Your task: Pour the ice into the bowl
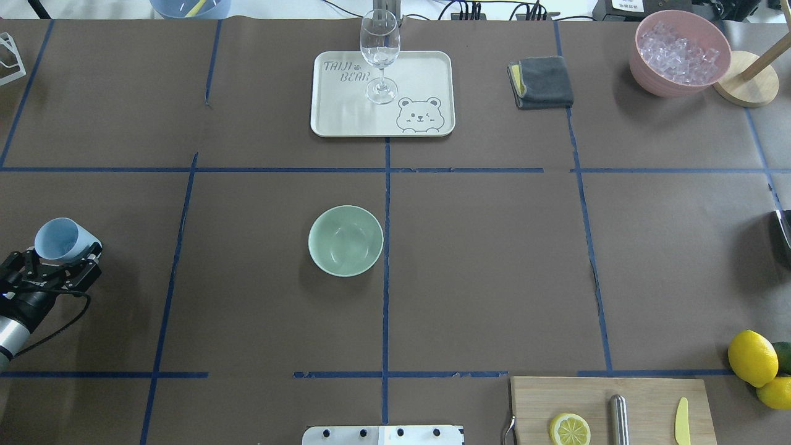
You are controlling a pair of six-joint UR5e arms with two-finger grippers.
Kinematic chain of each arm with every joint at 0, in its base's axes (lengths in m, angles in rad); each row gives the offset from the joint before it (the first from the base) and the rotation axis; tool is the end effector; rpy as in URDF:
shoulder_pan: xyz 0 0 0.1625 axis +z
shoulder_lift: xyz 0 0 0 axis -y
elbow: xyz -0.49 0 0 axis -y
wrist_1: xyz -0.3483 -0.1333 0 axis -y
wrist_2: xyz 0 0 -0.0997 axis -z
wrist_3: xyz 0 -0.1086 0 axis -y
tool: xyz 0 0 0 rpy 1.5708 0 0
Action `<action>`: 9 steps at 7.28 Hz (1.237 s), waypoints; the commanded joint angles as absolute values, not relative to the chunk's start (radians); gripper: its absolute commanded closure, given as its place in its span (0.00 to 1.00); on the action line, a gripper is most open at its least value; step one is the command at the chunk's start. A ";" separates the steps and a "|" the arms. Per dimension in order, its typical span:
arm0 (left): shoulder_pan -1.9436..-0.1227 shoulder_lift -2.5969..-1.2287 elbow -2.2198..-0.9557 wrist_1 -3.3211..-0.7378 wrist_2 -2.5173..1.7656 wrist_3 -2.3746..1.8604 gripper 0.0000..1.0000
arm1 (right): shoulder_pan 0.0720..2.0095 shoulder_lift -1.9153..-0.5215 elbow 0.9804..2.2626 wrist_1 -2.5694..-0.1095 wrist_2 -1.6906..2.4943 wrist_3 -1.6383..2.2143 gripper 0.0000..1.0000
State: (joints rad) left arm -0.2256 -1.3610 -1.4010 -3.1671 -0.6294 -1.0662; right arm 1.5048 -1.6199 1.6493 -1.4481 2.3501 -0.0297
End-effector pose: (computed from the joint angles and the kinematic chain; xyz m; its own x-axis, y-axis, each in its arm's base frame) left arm 0.2585 -0.2862 0.6995 0.7168 0.1275 -0.6856 0.5988 0.3913 0.6988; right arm 0.0282 -0.4372 0.7029 0.7006 -0.1824 0.6899 0.0860 0.9813 0.1721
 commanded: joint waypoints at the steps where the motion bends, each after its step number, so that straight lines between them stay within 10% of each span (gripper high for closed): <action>1: -0.225 -1.371 -1.368 -3.168 -0.629 -1.068 0.00 | 1.505 -1.618 1.649 -1.448 2.350 -0.029 0.00; 6: -0.225 -1.397 -1.339 -3.168 -0.632 -1.071 0.07 | 1.505 -1.614 1.649 -1.448 2.349 -0.026 0.00; 8: -0.227 -1.397 -1.341 -3.174 -0.632 -1.101 0.87 | 1.505 -1.612 1.649 -1.448 2.349 -0.026 0.00; 9: -0.229 -1.396 -1.347 -3.180 -0.637 -1.101 1.00 | 1.505 -1.612 1.649 -1.448 2.349 -0.025 0.00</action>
State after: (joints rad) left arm -0.2268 -1.3967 -1.3418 -3.1733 -0.6331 -1.0957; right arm 1.5048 -1.6125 1.6491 -1.4481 2.3485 -0.0258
